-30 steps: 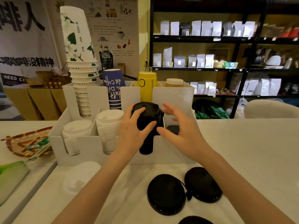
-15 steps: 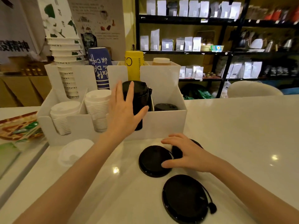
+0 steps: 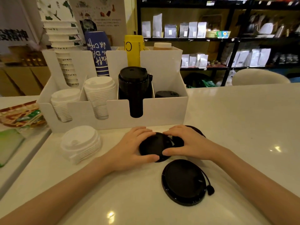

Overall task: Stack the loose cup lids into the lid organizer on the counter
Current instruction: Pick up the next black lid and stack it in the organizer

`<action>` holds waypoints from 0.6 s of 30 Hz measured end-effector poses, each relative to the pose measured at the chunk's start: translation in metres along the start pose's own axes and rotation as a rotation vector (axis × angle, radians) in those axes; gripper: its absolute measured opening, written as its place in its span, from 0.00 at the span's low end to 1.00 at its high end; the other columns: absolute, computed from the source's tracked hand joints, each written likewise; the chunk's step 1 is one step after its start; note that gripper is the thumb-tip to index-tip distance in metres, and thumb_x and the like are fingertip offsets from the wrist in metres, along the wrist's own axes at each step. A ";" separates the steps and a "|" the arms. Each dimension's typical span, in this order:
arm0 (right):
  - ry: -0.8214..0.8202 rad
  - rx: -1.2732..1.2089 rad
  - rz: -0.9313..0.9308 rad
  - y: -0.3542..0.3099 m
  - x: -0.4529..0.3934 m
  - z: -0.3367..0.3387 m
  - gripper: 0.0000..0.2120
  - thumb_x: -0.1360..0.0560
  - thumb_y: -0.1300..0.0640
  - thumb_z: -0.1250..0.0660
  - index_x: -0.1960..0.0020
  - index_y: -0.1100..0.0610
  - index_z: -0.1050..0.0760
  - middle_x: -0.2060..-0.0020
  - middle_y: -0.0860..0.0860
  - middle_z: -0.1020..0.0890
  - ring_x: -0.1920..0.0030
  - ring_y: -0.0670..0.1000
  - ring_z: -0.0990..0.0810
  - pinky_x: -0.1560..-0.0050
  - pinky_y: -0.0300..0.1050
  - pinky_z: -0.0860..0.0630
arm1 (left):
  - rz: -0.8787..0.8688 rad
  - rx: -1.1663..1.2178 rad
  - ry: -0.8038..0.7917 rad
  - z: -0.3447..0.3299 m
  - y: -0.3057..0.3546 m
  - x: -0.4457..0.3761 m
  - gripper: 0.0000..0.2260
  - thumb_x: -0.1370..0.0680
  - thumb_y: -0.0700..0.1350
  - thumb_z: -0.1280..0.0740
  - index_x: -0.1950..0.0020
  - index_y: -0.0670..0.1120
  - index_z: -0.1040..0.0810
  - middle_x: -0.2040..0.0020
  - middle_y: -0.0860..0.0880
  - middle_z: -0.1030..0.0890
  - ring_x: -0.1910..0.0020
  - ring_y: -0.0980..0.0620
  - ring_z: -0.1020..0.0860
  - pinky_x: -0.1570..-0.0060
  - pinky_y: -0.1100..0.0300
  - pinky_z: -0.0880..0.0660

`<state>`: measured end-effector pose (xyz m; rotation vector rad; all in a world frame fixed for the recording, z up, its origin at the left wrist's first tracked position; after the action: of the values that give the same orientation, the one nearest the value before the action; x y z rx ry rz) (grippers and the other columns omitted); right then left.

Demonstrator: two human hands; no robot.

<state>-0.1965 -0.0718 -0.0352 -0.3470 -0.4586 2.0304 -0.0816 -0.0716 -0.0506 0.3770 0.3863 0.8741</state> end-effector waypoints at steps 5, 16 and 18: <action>0.017 0.088 -0.006 0.001 0.002 0.002 0.28 0.34 0.39 0.34 0.38 0.51 0.29 0.43 0.52 0.23 0.41 0.50 0.30 0.38 0.46 0.35 | 0.008 0.037 -0.001 -0.003 -0.002 -0.002 0.32 0.36 0.61 0.30 0.35 0.55 0.34 0.34 0.56 0.31 0.39 0.64 0.35 0.42 0.75 0.41; 0.166 -0.230 0.041 -0.021 -0.005 0.048 0.23 0.34 0.44 0.31 0.40 0.43 0.30 0.50 0.36 0.24 0.48 0.35 0.27 0.48 0.30 0.32 | -0.047 0.146 0.230 0.079 0.016 -0.016 0.33 0.44 0.61 0.26 0.41 0.56 0.28 0.49 0.64 0.25 0.44 0.67 0.29 0.47 0.74 0.30; 0.204 -0.264 0.053 -0.027 -0.010 0.064 0.22 0.35 0.43 0.32 0.42 0.38 0.30 0.52 0.34 0.23 0.48 0.36 0.25 0.50 0.28 0.30 | -0.065 0.165 0.270 0.098 0.023 -0.021 0.32 0.45 0.62 0.28 0.42 0.56 0.27 0.49 0.64 0.24 0.45 0.66 0.28 0.47 0.74 0.30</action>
<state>-0.1981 -0.0800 0.0342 -0.7268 -0.5960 1.9626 -0.0628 -0.0901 0.0486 0.3967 0.7196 0.8342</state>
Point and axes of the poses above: each hand's wrist, its own x-axis away from the middle knuckle, its own z-axis out of the back of the hand, y = z × x, the point moved 9 cm from there along -x, towards the middle knuckle
